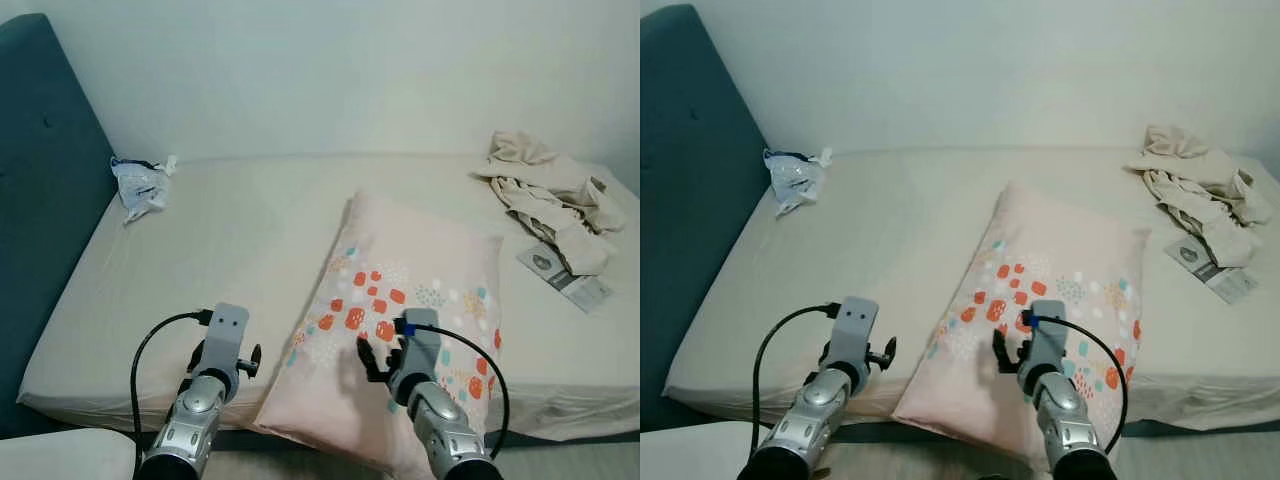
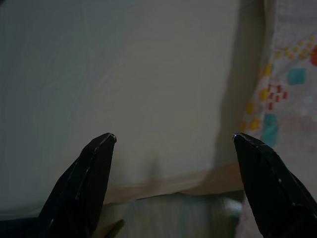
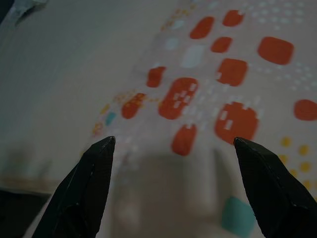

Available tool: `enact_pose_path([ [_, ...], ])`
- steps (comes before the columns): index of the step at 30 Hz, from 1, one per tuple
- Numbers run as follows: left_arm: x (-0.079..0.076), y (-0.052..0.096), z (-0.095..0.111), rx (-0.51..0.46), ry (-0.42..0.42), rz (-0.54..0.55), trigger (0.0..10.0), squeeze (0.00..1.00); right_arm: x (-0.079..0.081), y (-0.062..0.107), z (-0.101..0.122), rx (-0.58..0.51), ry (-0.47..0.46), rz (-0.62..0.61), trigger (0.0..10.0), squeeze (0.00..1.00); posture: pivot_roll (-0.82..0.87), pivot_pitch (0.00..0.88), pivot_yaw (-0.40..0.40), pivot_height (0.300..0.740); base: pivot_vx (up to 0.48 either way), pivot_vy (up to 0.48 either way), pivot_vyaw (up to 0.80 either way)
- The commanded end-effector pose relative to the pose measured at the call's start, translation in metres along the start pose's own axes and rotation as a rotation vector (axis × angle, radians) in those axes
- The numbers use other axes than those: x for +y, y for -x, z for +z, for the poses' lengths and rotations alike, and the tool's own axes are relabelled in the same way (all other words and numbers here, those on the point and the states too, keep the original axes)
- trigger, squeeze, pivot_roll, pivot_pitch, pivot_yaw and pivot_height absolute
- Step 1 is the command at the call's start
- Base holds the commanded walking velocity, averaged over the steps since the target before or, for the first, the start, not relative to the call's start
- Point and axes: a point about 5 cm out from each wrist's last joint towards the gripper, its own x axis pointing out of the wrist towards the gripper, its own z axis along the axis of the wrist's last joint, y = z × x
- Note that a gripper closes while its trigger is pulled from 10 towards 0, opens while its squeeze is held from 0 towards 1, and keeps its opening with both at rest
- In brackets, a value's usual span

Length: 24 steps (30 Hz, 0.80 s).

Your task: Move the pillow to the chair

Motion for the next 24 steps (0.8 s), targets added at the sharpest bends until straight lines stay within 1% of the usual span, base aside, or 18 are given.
enact_pose_path([
  [1,0.0065,0.0028,-0.0034,-0.006,0.013,0.034,10.0,0.00,0.0026,0.0009,-0.0060,0.034,0.004,0.011,10.0,0.00,-0.05,0.081,-0.032,0.740,0.000,0.480,0.00],
  [4,0.0082,0.0026,-0.0024,-0.015,0.027,0.056,10.0,0.00,0.0038,-0.0001,-0.0041,0.032,0.009,0.019,10.0,0.00,-0.05,0.077,-0.037,0.740,0.000,0.375,0.00],
  [7,0.0082,0.0025,0.0006,-0.041,0.043,0.069,10.0,0.00,0.0042,-0.0009,-0.0018,0.027,0.021,0.028,10.0,0.00,-0.05,0.072,-0.046,0.740,0.000,0.000,0.00],
  [8,0.0070,0.0026,0.0034,-0.065,0.051,0.075,10.0,0.00,0.0038,-0.0015,0.0000,0.024,0.029,0.032,10.0,0.00,-0.05,0.070,-0.051,0.740,0.000,0.000,0.00],
  [10,0.0054,0.0026,0.0047,-0.072,0.060,0.074,10.0,0.00,0.0028,-0.0020,0.0009,0.024,0.031,0.033,10.0,0.00,-0.05,0.070,-0.053,0.740,0.000,0.000,0.00],
  [16,0.0015,0.0037,0.0054,-0.083,0.048,0.060,10.0,0.00,0.0014,-0.0018,-0.0007,0.033,0.024,0.031,10.0,0.00,-0.05,0.070,-0.055,0.740,0.000,0.000,0.00],
  [24,0.0021,0.0051,0.0027,-0.078,0.017,0.036,10.0,0.00,0.0043,-0.0006,-0.0053,0.041,0.007,0.028,10.0,0.00,-0.03,0.075,-0.040,0.740,0.000,0.000,0.00],
])
